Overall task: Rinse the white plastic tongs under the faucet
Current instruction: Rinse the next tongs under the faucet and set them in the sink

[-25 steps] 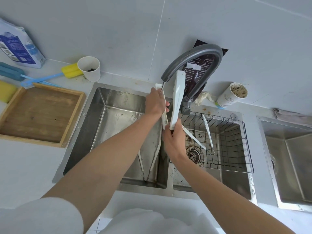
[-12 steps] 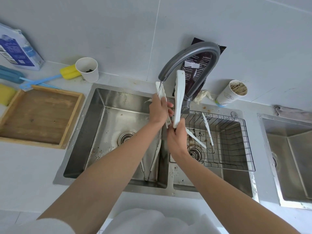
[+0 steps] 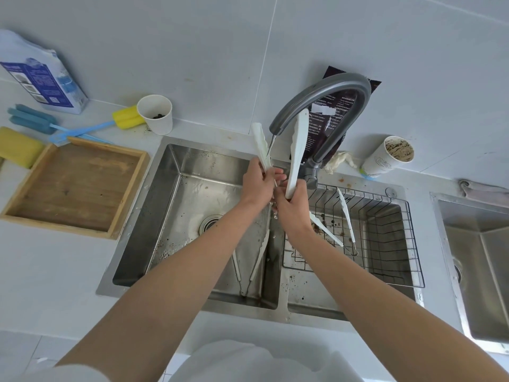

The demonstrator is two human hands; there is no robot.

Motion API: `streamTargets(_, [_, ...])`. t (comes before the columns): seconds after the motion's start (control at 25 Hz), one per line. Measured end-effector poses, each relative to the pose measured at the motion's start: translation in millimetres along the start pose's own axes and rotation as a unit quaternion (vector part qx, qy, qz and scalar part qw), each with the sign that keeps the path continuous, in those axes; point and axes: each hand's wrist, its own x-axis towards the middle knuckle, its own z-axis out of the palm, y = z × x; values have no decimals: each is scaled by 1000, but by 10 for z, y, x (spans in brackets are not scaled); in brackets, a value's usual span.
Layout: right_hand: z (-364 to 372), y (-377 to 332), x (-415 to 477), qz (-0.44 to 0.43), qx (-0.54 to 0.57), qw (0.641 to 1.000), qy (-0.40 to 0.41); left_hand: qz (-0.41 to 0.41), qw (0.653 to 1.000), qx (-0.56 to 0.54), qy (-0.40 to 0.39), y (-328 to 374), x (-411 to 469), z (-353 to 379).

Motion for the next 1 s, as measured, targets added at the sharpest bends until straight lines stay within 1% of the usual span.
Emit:
streamTargets(0.2, [-17,-151,96,0,-27,999,18,15,999,-20,41,57,88,-47])
streamTargets(0.44, [-48,-183,226,2,-28,999,45,10,998,-54,18,93,188,-49])
streamTargets(0.56, [-55,-213,229,-7,-6,999,35,11,996,-83,16,125,232,-62])
streamTargets(0.68, [-23,-268,199,-33,-24,999,16,5,993,-113,19,150,298,-73])
streamTargets(0.84, [25,-303,198,-41,47,998,14,8,991,-134,-13,180,242,-126])
streamTargets(0.96, [50,-276,206,-8,128,992,8,1,988,-146,-40,114,143,-217])
streamTargets(1.0, [62,-277,200,4,139,990,5,-3,987,-156,-41,84,119,-246])
